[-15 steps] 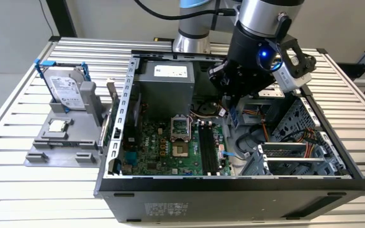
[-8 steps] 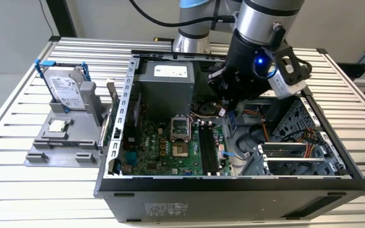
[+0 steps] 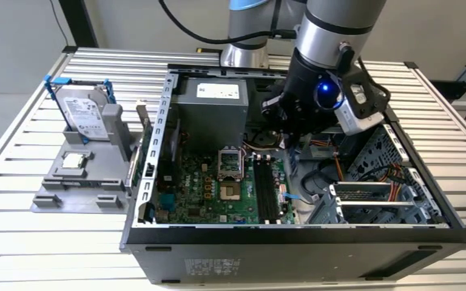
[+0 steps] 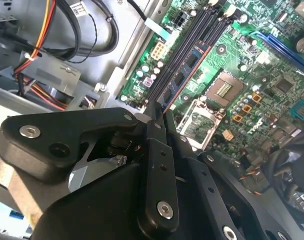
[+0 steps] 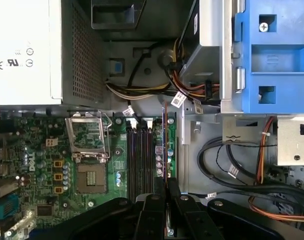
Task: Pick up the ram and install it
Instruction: 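Insert the ram into the slot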
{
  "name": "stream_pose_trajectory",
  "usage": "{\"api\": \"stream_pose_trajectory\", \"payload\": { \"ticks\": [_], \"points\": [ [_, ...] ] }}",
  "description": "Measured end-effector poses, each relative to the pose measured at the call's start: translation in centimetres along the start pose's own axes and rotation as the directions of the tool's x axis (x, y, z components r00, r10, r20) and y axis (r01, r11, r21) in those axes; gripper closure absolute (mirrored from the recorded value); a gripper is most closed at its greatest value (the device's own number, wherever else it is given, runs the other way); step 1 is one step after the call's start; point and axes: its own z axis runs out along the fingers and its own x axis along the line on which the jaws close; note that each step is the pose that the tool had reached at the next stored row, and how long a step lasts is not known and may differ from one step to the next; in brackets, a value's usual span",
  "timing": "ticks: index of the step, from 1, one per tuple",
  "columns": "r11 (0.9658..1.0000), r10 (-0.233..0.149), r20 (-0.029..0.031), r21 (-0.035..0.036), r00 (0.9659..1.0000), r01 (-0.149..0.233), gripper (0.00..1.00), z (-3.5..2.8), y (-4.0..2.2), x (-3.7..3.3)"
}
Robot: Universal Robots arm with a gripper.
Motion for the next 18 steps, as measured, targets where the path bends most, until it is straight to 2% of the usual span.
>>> {"api": "stream_pose_trajectory", "payload": {
  "ticks": [11, 18],
  "points": [
    [1.0, 0.007, 0.0002, 0.0003, 1.0, -0.007, 1.0, 1.99, -0.12, 0.4],
    [0.9996, 0.027, 0.0008, 0.0004, 0.9996, -0.027, 1.0, 3.26, -0.3, 0.84]
  ]
}}
